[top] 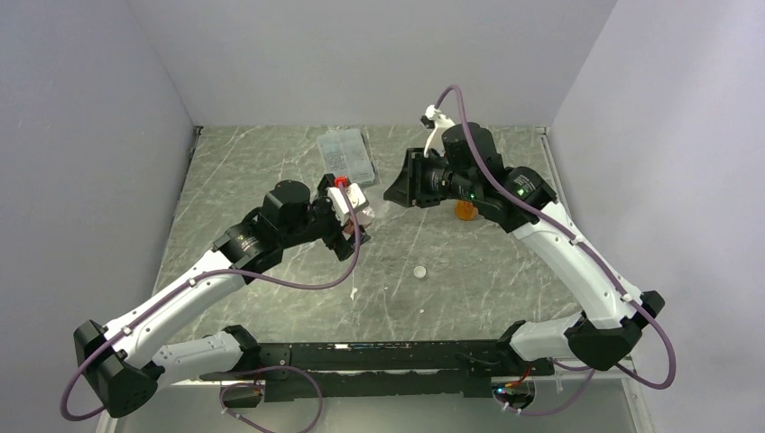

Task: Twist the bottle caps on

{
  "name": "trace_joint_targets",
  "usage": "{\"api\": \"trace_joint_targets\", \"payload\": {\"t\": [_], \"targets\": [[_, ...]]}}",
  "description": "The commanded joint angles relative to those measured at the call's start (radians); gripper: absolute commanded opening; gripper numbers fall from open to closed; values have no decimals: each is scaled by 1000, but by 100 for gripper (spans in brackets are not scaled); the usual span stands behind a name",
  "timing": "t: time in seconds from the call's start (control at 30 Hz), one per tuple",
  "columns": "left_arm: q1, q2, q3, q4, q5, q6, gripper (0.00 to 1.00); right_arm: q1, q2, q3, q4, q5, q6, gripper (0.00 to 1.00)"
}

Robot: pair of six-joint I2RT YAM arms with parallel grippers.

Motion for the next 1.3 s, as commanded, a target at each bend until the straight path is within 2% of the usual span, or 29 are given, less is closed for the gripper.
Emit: {"api": "trace_joint_targets", "payload": {"t": [0.0, 0.13, 0.33, 0.57, 0.87, 1.0, 1.27], "targets": [[1, 9, 45, 6, -151, -96, 99, -29, 45, 84, -84, 212, -101, 0], [2, 23, 88, -37, -230, -124, 99, -40, 108, 113, -144, 357, -159, 0], [8, 37, 117, -71, -269, -152, 99, -103, 210, 78, -118, 437, -213, 1], [34, 22, 103, -80, -261, -160, 99, -183, 286, 33, -36, 420, -254, 4], [73, 16, 91, -80, -220, -172, 99, -193, 354, 20, -11, 407, -264, 10], [80, 24, 89, -82, -211, -175, 100, -193, 370, 20, -14, 412, -263, 16], [90, 34, 87, -80, -196, -178, 99, -191, 379, 16, -14, 406, -260, 39]]}}
